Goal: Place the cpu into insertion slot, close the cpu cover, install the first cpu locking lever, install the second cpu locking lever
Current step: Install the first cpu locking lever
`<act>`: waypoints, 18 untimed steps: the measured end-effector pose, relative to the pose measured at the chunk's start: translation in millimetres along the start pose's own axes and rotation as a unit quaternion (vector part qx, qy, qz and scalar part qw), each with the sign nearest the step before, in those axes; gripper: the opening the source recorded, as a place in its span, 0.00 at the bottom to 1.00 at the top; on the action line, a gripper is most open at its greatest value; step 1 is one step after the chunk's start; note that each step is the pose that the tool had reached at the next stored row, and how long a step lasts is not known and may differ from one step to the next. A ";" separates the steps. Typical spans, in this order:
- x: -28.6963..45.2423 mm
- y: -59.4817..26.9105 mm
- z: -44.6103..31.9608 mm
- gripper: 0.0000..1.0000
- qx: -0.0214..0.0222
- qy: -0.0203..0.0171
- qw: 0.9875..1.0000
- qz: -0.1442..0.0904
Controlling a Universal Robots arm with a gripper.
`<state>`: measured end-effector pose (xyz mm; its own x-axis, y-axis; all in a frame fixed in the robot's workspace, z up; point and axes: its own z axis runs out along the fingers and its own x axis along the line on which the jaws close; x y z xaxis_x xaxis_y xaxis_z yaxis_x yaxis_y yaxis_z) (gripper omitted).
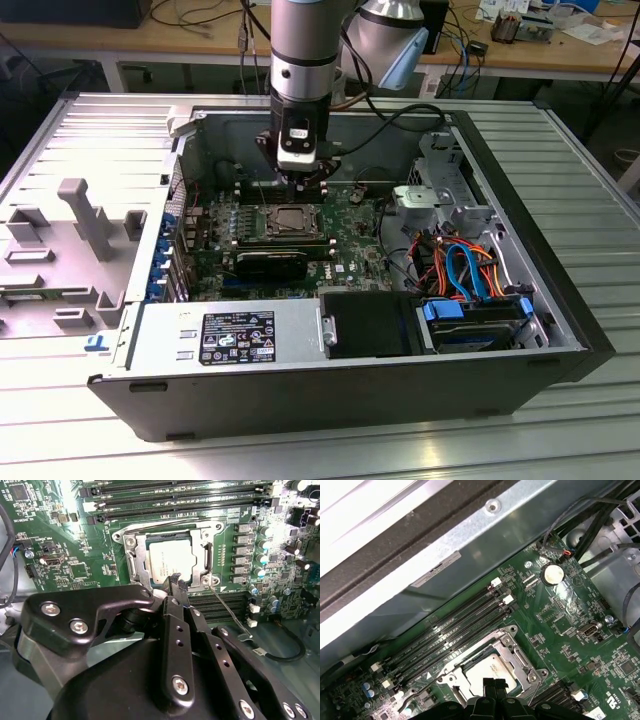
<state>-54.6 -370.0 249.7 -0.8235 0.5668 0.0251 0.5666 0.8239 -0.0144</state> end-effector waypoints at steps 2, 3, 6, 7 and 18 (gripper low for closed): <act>0.0 0.0 0.0 0.11 0.000 0.000 1.000 -0.004; 0.0 0.0 0.0 0.11 0.000 0.000 1.000 -0.005; 0.0 0.0 0.0 0.11 0.000 0.000 1.000 -0.011; 0.0 0.0 0.0 0.11 0.000 0.000 1.000 -0.013; 0.0 0.0 0.0 0.11 0.001 -0.001 0.999 -0.038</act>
<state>-54.6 -369.9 249.7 -0.8638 0.5031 0.0250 0.5029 0.8642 -0.0143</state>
